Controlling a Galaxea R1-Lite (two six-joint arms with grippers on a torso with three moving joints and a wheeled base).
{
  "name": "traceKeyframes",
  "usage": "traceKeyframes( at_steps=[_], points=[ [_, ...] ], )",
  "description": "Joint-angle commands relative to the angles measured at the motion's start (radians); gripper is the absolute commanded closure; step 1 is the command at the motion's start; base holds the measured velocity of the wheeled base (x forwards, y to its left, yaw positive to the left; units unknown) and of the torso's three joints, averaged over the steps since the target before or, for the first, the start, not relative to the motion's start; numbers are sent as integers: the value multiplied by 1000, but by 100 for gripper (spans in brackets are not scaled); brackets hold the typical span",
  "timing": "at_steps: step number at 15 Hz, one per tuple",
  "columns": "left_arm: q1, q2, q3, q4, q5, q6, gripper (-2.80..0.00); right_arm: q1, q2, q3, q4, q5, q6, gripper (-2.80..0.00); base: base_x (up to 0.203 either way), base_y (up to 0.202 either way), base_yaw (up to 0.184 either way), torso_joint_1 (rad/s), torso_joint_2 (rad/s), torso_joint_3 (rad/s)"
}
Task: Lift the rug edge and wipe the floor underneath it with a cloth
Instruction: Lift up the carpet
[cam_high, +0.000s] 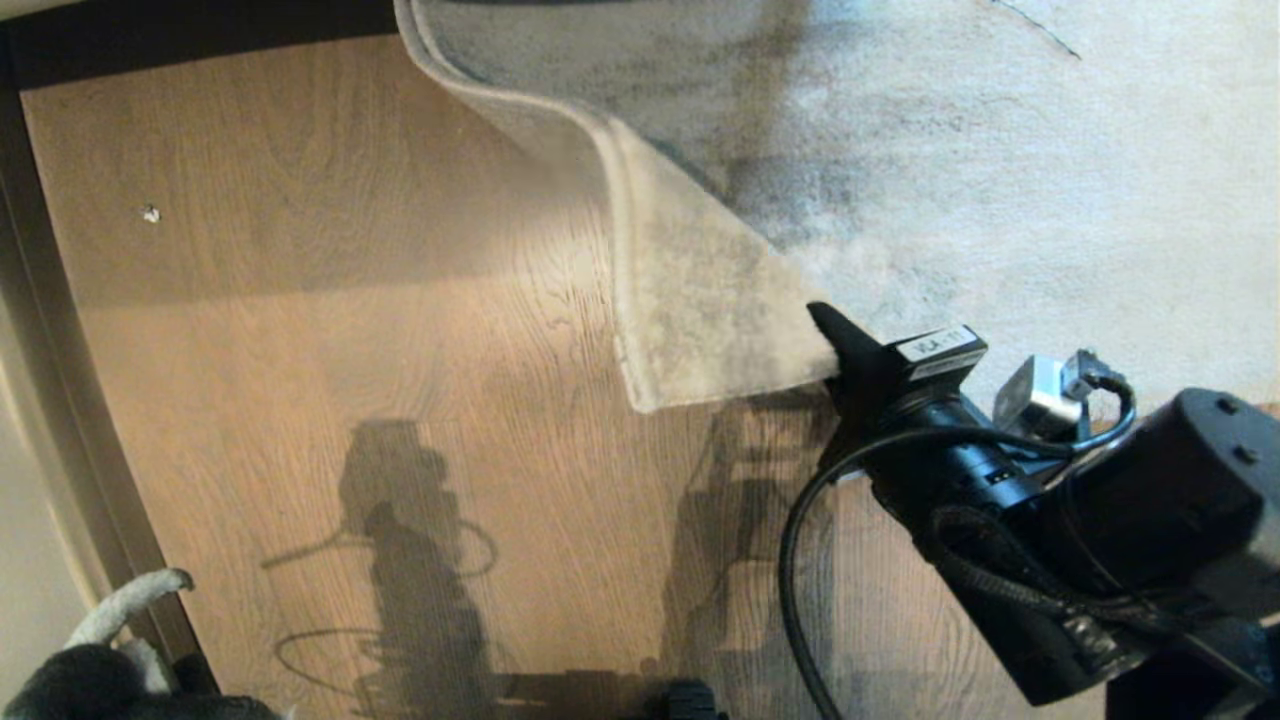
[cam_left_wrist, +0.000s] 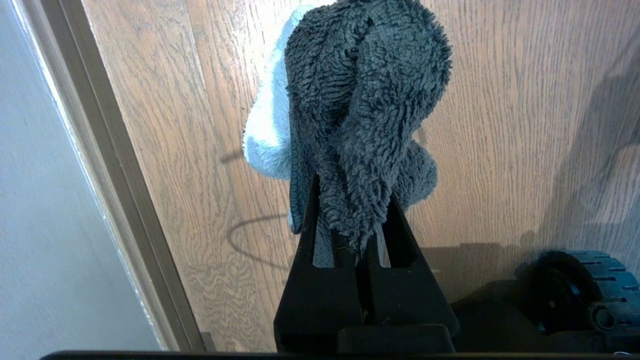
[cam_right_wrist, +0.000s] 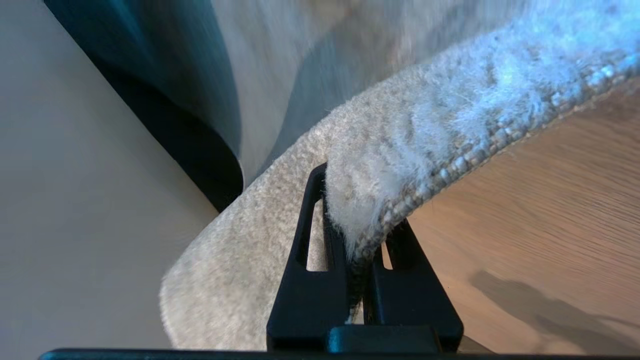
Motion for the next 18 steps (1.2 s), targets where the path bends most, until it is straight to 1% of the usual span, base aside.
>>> traceKeyframes(
  at_steps=[1, 6, 9, 11, 15, 18],
  points=[
    [0, 0, 0, 0, 0, 0, 0, -17, -46, 20, -39, -6, 24, 0, 0, 0, 0, 0, 0, 0],
    [0, 0, 0, 0, 0, 0, 0, -29, -79, 9, -36, 1, 26, 0, 0, 0, 0, 0, 0, 0],
    [0, 0, 0, 0, 0, 0, 0, -30, -97, 7, -33, 34, 26, 0, 0, 0, 0, 0, 0, 0],
    [0, 0, 0, 0, 0, 0, 0, -31, -126, 6, -31, 85, 26, 0, 0, 0, 0, 0, 0, 0],
    [0, 0, 0, 0, 0, 0, 0, -62, -129, -12, -37, 97, 32, 0, 0, 0, 0, 0, 0, 0],
    [0, 0, 0, 0, 0, 0, 0, -69, -161, -12, -37, 113, 43, 0, 0, 0, 0, 0, 0, 0]
  ],
)
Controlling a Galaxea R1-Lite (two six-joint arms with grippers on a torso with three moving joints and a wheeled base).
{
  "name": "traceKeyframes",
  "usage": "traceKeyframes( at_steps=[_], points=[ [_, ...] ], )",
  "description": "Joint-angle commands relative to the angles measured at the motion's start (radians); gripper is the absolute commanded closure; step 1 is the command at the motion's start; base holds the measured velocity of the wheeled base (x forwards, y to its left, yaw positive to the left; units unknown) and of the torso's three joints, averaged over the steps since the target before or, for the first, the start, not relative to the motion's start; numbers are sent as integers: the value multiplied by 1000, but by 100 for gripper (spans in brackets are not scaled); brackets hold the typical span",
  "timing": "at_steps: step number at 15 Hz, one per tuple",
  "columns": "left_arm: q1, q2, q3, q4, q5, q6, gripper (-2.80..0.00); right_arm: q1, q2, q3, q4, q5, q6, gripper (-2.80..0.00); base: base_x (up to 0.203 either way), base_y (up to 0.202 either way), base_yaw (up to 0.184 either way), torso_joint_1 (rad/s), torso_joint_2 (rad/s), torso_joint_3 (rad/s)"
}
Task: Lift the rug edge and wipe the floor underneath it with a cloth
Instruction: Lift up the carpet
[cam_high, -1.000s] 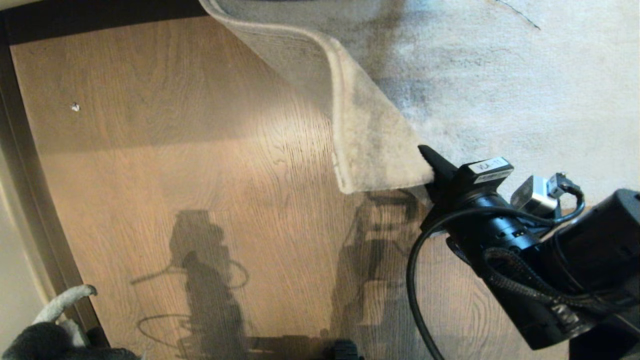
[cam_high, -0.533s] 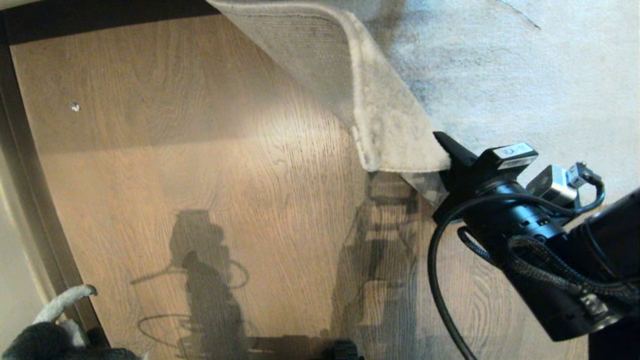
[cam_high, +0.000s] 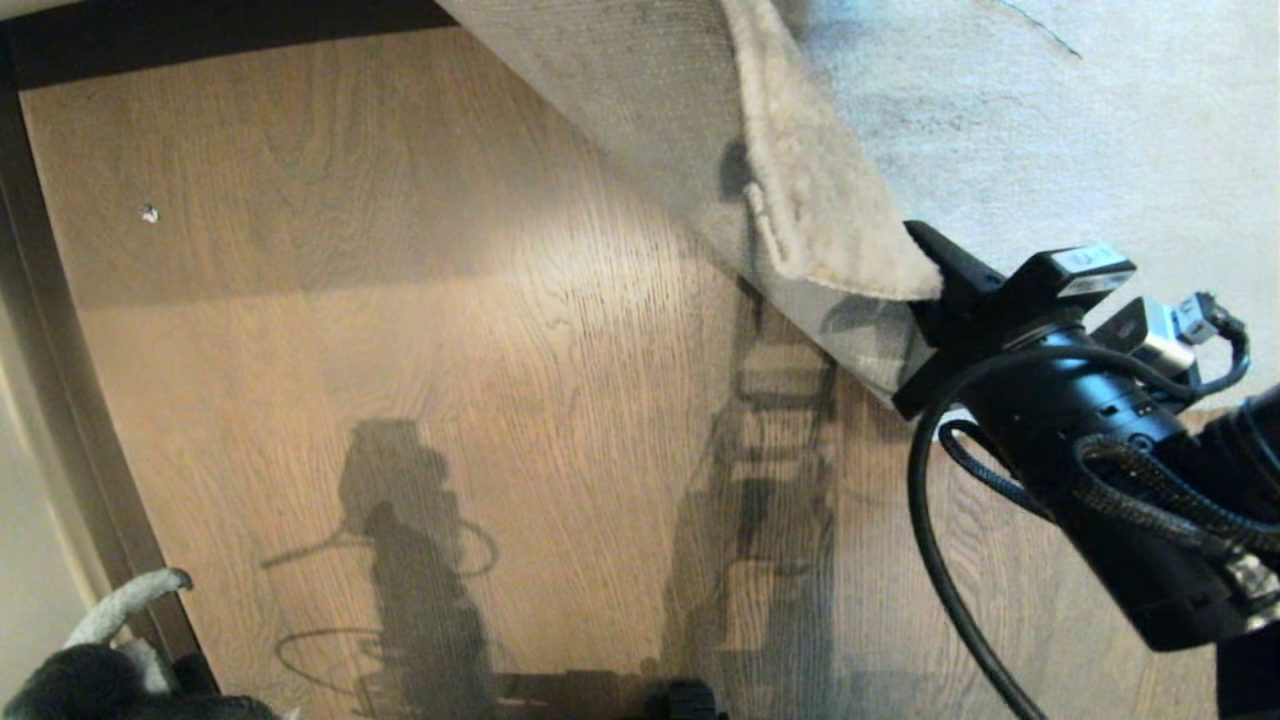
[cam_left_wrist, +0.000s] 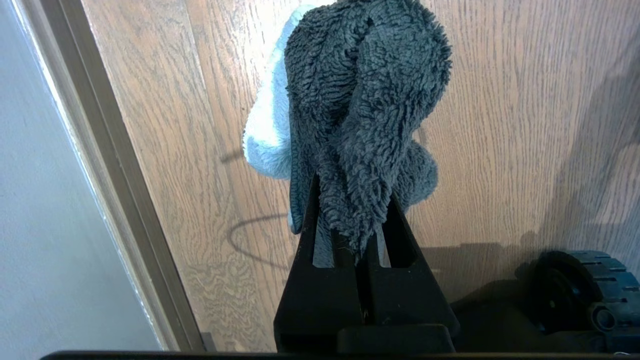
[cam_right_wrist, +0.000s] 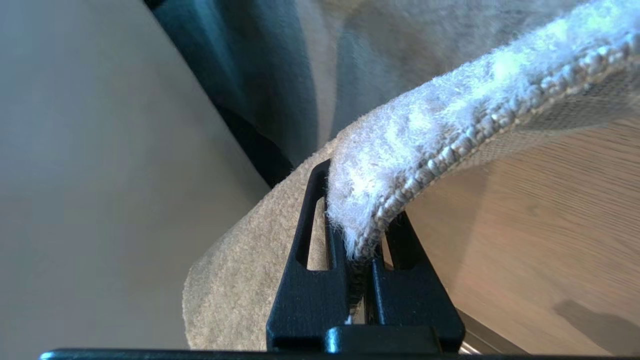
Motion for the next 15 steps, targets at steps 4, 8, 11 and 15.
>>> traceKeyframes(
  at_steps=[4, 8, 11, 15],
  points=[
    [0, 0, 0, -1, 0, 0, 0, -8, -16, -40, -38, 6, 8, 0, 0, 0, 0, 0, 0, 0],
    [0, 0, 0, 1, -2, 2, 0, -10, -9, -92, -36, 6, 8, 0, 0, 0, 0, 0, 0, 0],
    [0, 0, 0, -1, -4, 4, 0, -10, -9, -93, -36, 6, 8, 0, 0, 0, 0, 0, 0, 0],
    [0, 0, 0, -1, -4, 5, 0, -10, -4, -92, -34, 6, 8, 0, 0, 0, 0, 0, 0, 0]
  ],
)
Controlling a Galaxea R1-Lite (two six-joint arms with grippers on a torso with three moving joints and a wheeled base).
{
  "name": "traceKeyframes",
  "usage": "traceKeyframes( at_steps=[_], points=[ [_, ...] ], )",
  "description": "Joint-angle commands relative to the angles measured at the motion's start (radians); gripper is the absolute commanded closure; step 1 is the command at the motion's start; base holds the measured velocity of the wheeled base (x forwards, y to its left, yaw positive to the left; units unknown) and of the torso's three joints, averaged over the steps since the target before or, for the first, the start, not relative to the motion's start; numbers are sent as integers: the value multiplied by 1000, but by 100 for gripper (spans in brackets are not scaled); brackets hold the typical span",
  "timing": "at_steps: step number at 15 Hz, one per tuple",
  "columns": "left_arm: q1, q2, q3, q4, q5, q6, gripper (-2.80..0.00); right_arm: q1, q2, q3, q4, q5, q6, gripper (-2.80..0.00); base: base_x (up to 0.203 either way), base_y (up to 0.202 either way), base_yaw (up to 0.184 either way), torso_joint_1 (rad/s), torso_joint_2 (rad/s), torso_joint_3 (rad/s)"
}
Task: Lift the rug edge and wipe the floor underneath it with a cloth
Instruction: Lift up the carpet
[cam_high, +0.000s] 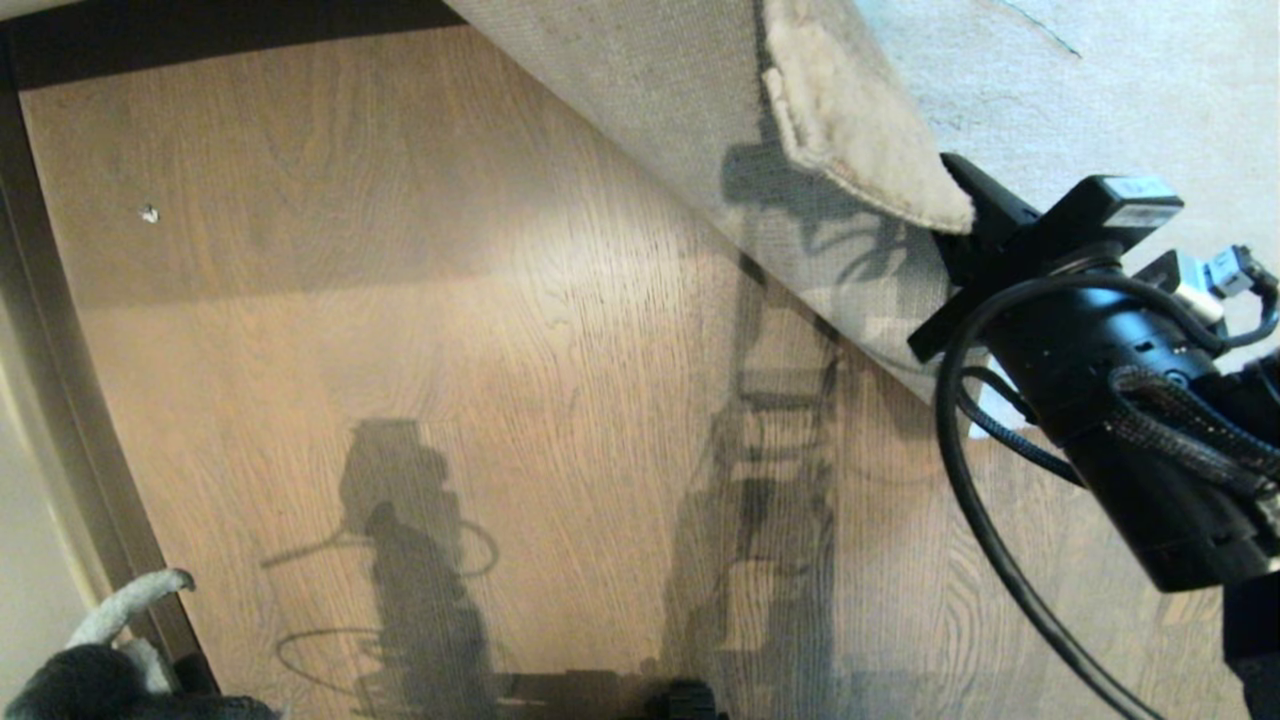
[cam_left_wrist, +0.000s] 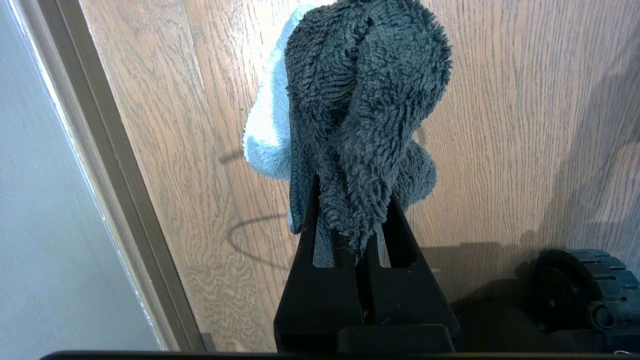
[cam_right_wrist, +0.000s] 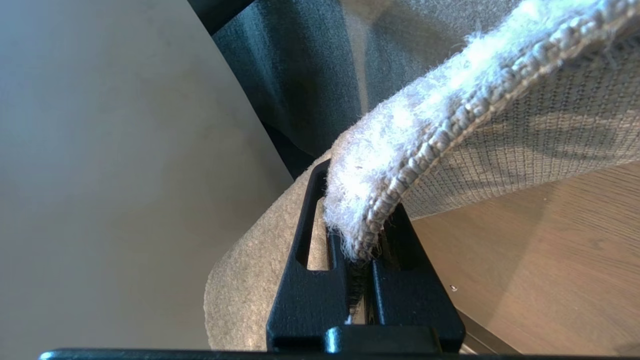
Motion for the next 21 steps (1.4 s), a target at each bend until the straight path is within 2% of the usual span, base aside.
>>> traceKeyframes(
  at_steps=[1, 9, 11, 13, 15, 17, 19, 21],
  points=[
    [0, 0, 0, -1, 0, 1, 0, 0, 5, 1, -32, -2, 8, 0, 0, 0, 0, 0, 0, 0],
    [0, 0, -21, 5, -13, 3, 0, 1, 51, -33, -35, -1, 6, 0, 0, 0, 0, 0, 0, 0],
    [0, 17, -83, 47, -59, -23, 0, 1, 64, -46, -35, -1, 6, 0, 0, 0, 0, 0, 0, 0],
    [0, 85, -150, 98, -143, -59, 0, 0, 84, -69, -35, -1, 6, 0, 0, 0, 0, 0, 0, 0],
    [-3, 171, -199, 104, -191, -66, 0, 0, 99, -90, -35, 0, 8, 0, 0, 0, 0, 0, 0, 0],
    [-4, 274, -258, 105, -214, -65, 0, 0, 116, -97, -34, 1, 8, 0, 0, 0, 0, 0, 0, 0],
    [-8, 364, -319, 105, -259, -59, 0, -2, 123, -118, -32, 54, 11, 0, 0, 0, 0, 0, 0, 0],
    [-14, 427, -338, 106, -289, -7, 0, -20, 132, -137, -32, 62, 17, 0, 0, 0, 0, 0, 0, 0]
  ],
)
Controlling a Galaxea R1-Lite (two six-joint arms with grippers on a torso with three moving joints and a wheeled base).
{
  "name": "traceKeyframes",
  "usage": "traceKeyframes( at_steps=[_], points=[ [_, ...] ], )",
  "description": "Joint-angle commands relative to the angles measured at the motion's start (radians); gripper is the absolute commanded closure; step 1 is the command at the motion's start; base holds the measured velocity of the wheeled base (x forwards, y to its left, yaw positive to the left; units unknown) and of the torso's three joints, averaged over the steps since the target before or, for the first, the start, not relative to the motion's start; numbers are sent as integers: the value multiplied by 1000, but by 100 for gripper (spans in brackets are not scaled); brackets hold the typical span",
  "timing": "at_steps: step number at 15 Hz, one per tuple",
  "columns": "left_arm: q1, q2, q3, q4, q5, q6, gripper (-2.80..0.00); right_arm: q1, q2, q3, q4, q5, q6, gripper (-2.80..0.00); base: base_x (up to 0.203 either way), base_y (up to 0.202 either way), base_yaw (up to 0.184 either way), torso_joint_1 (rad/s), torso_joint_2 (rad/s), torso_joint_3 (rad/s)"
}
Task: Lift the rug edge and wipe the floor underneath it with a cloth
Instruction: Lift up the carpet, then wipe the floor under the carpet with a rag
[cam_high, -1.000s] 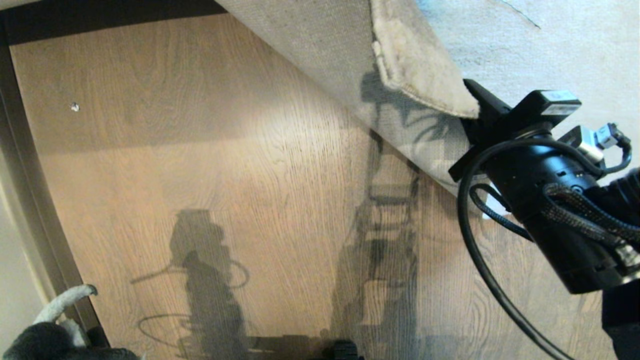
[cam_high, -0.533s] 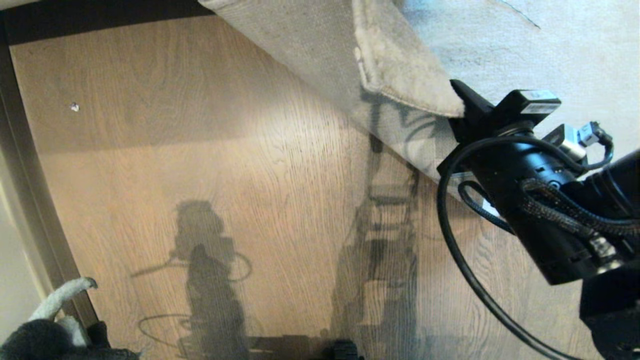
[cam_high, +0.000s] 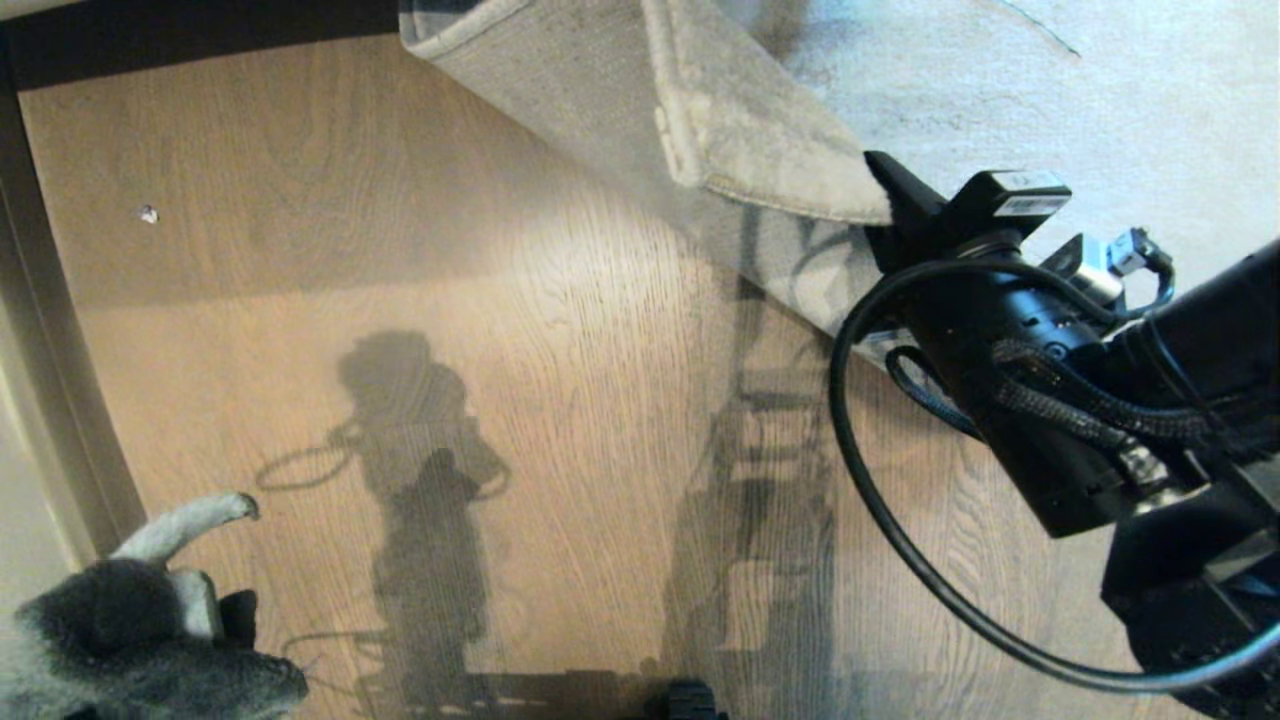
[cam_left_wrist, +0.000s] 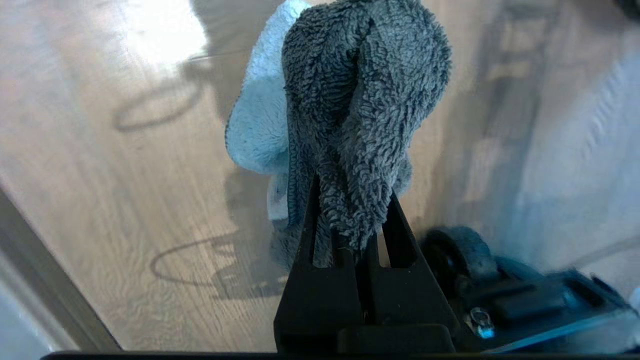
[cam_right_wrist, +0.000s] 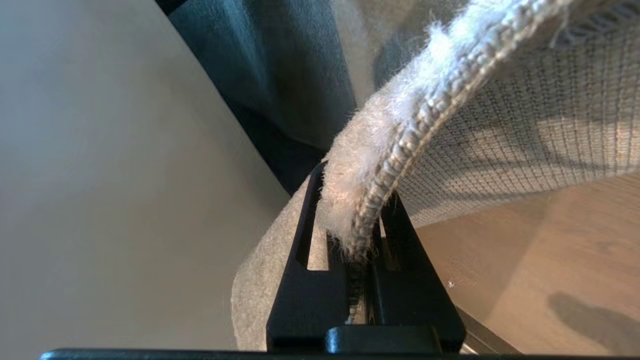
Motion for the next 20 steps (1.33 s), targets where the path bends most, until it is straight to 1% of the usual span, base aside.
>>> traceKeyframes(
  at_steps=[1, 4, 6, 7, 10, 13, 15, 18, 20],
  points=[
    [-14, 130, -25, 2, -38, 47, 0, -11, 28, -20, -33, -1, 11, 0, 0, 0, 0, 0, 0, 0],
    [-26, 218, -58, 1, -122, 66, 0, -22, 31, -56, -30, 0, 9, 0, 0, 0, 0, 0, 0, 0],
    [-52, 265, -77, 0, -148, 85, 0, -25, 34, -84, -30, 0, 6, 0, 0, 0, 0, 0, 0, 0],
    [-82, 288, -86, -1, -151, 89, 0, -26, 34, -93, -30, 0, 5, 0, 0, 0, 0, 0, 0, 0],
    [-213, 380, -112, -30, -149, 91, 0, -38, 23, -93, -28, 0, 5, 0, 0, 0, 0, 0, 0, 0],
    [-318, 515, -138, -135, -142, 90, 0, -60, 6, -86, -28, 2, 5, 0, 0, 0, 0, 0, 0, 0],
    [-398, 609, -153, -217, -126, 89, 0, -66, -5, -87, -28, 2, 4, 0, 0, 0, 0, 0, 0, 0],
    [-542, 739, -169, -351, -69, 71, 0, -69, -5, -86, -30, 2, 2, 0, 0, 0, 0, 0, 0, 0],
    [-666, 815, -181, -423, -3, 40, 0, -69, -2, -90, -30, 4, 2, 0, 0, 0, 0, 0, 0, 0]
  ],
)
